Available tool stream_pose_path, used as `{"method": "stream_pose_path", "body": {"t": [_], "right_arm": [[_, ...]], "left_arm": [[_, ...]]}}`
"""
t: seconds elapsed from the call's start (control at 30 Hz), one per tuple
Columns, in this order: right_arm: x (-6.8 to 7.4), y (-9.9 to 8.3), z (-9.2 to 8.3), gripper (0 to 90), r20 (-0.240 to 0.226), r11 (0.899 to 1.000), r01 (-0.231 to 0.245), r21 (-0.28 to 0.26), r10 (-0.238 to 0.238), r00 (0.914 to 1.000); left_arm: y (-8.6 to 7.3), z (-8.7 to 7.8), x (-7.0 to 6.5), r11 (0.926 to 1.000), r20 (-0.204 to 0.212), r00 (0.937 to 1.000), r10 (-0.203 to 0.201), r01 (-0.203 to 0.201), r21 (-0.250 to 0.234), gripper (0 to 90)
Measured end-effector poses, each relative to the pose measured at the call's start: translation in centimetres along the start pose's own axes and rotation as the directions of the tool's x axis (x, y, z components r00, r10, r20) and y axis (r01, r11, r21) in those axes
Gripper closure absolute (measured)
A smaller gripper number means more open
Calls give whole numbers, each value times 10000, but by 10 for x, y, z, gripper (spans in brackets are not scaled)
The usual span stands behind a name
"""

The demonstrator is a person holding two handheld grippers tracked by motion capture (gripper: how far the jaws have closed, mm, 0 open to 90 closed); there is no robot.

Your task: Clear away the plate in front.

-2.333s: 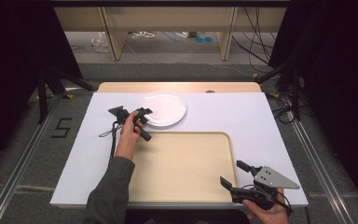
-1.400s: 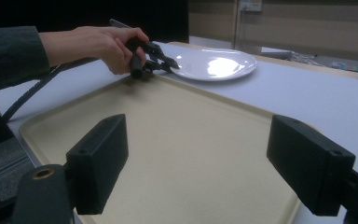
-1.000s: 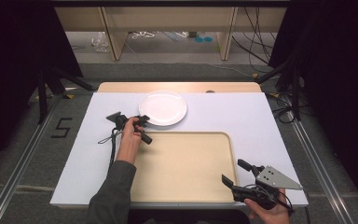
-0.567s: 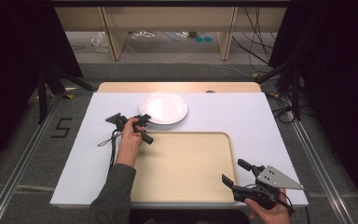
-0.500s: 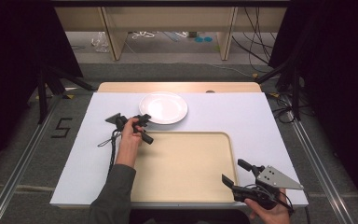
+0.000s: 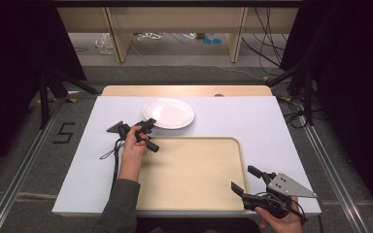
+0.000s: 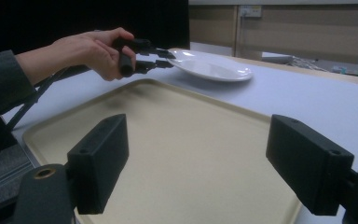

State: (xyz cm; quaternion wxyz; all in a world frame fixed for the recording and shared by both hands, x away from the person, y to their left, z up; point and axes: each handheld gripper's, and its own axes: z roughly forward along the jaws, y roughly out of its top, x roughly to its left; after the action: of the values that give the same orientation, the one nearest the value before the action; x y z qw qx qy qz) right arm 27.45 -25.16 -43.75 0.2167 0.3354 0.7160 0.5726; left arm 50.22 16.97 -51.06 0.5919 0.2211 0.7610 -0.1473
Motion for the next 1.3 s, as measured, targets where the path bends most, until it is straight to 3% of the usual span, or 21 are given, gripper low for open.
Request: {"method": "stream_pose_path", "body": {"t": [0.07, 0.13, 0.17, 0.27, 0.3, 0.37, 0.4, 0.43, 0.53, 0.57, 0.6, 0.77, 0.8, 0.9, 0.93, 1.0, 1.3], "right_arm": [[0, 0, 0, 220, 37, 10000, -56, 3, 56, 10000], [0, 0, 0, 220, 27, 10000, -43, -16, 43, 10000], [0, 0, 0, 220, 27, 10000, -20, -36, 20, 10000], [0, 0, -1, 220, 69, 10000, 6, 60, -6, 10000], [0, 0, 0, 220, 12, 10000, -39, -32, 39, 10000], [0, 0, -1, 219, 41, 9999, -60, 113, 59, 10000], [0, 1, -1, 219, 43, 9999, -12, 145, 11, 10000], [0, 0, -1, 219, 27, 10000, 3, 65, -3, 10000], [0, 0, 0, 218, 13, 9999, -105, 10, 105, 9999], [0, 0, 0, 217, 20, 9999, -93, 41, 93, 10000], [0, 0, 0, 216, 126, 9999, -81, 139, 79, 9999], [0, 0, 1, 216, 15, 10000, -46, -24, 46, 10000], [0, 0, 0, 216, 18, 10000, -88, -10, 88, 10000], [-1, 1, -1, 216, 29, 9999, -46, 95, 46, 10000], [-1, 1, -1, 216, 13, 9999, -72, 148, 72, 10000], [0, 1, -1, 216, 208, 9999, -128, -5, 128, 9997], [-3, 2, -3, 216, 143, 9999, -156, 20, 156, 9998]], "left_arm": [[0, -2, 0, 9999, 114, 9999, -47, 48, -92, 778], [0, -5, -1, 9998, 170, 9997, 157, -155, -118, 776], [0, -9, -1, 9993, 343, 9994, -86, 98, -373, 770], [0, -17, -2, 9988, 532, 9984, -192, 216, -437, 763], [0, -21, -1, 9990, 548, 9985, 42, -17, -445, 763], [0, -23, 0, 9989, 648, 9979, 35, -4, -477, 763], [-3, -28, 0, 9979, 818, 9961, -336, 380, -516, 761], [-4, -32, 2, 9984, 944, 9955, -132, 183, -531, 761], [-7, -38, 1, 9973, 1069, 9932, -460, 517, -512, 761], [-8, -41, 3, 9988, 1097, 9938, -196, 243, -418, 761], [-10, -43, 1, 9977, 1309, 9910, -267, 346, -586, 760], [-22, -58, 3, 9969, 1918, 9803, -477, 587, -521, 759], [-25, -63, 5, 9979, 1699, 9842, -493, 557, -334, 757], [-32, -70, 8, 9989, 2106, 9771, -297, 366, -293, 753], [-34, -71, 9, 9986, 2151, 9758, -399, 466, -261, 753], [-38, -75, 12, 9987, 2175, 9752, -414, 467, -194, 750], [-57, -94, 22, 9990, 2446, 9686, -445, 450, 36, 745]]}}
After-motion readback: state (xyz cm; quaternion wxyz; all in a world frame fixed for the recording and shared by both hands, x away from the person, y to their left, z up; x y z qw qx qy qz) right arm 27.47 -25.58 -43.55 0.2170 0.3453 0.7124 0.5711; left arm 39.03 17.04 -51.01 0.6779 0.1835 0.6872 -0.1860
